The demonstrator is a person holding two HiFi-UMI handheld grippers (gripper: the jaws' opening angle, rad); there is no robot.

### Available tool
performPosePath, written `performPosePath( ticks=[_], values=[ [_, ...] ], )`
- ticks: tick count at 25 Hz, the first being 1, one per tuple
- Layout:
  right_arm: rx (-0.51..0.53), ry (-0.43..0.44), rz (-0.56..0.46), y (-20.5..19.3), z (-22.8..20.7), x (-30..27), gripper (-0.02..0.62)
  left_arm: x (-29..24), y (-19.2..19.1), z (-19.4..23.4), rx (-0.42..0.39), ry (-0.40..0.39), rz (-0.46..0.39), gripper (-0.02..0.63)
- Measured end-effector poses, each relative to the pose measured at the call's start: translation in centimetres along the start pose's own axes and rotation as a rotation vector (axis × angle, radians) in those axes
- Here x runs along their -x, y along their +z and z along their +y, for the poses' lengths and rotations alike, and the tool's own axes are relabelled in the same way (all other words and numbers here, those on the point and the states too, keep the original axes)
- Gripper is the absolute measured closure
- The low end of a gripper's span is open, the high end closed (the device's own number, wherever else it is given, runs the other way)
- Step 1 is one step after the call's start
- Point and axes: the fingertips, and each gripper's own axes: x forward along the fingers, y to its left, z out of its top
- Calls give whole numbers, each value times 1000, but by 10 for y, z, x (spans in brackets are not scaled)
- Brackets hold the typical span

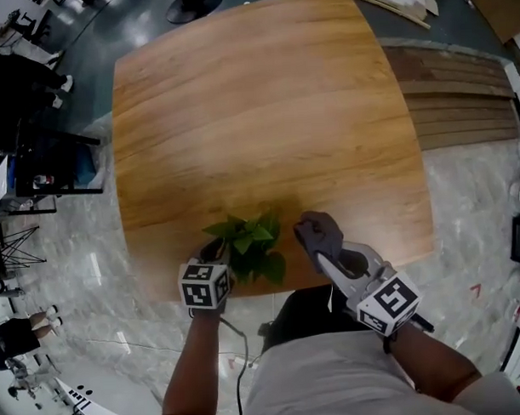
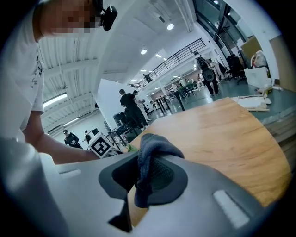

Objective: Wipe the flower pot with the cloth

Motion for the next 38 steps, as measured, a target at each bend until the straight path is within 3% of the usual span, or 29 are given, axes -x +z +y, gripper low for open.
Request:
performPosePath(
  ticks=[2,5,11,13,18,20,22,29,31,35,38],
  values=[
    [-15,4,5,-9,-4,-4,560,-5,-4,1,50,-11,-12,586],
    [-22,32,7,-11,1,-12,560,-3,-9,6,150,-21,-36,589],
    [-42,158,54,-34,15,-49,560,-2,-30,20,475,-74,-104,589],
    [-44,233,83,-48,34,-68,560,-5,-44,20,574,-110,-111,589],
    [-97,517,121,-70,103,-103,560,-15,-81,12,824,-226,-126,586],
    [-120,560,136,-84,108,-118,560,-19,-93,13,855,-238,-129,583],
    [-126,544,159,-102,93,-132,560,-21,-102,17,857,-227,-135,578],
    [-178,321,184,-125,15,-144,560,-22,-110,17,929,-239,-153,574],
    [-156,355,186,-122,35,-145,560,-22,-111,17,961,-238,-156,574],
    [-97,537,180,-112,115,-149,560,-22,-111,17,991,-225,-160,574],
    [-95,579,178,-113,134,-150,560,-20,-112,19,1012,-230,-160,574]
  ],
)
